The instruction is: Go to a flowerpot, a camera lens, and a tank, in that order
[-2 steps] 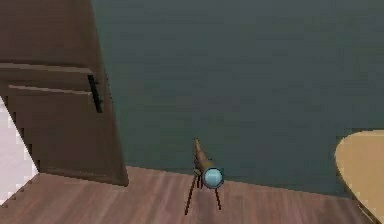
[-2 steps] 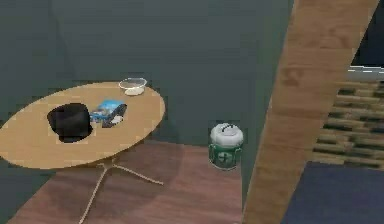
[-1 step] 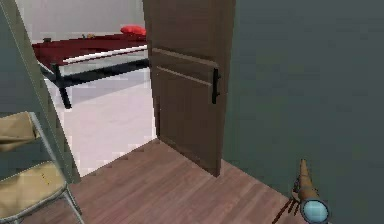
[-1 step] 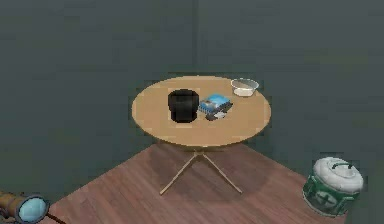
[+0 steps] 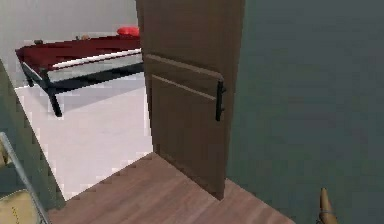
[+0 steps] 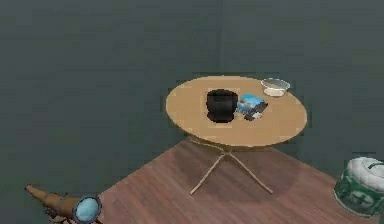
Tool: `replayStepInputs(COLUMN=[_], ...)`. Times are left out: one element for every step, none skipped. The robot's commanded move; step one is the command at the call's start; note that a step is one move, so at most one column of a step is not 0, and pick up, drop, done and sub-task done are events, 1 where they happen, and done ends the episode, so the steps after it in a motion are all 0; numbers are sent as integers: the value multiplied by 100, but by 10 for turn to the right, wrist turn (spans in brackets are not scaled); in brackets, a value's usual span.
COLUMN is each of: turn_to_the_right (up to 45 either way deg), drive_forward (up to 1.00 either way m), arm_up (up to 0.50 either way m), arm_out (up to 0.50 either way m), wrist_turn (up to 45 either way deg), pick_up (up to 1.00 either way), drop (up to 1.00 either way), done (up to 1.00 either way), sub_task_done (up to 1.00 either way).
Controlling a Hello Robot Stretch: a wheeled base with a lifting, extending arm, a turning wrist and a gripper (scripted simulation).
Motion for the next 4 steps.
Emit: replayStepInputs(turn_to_the_right=[-210,0,-180,0], drive_forward=[0,80,0,100], arm_up=[0,0,0,0], arm_out=[0,0,0,0], wrist_turn=[0,0,0,0], pick_up=[0,0,0,0], drop=[0,0,0,0], done=[0,0,0,0], sub_task_done=[0,0,0,0])
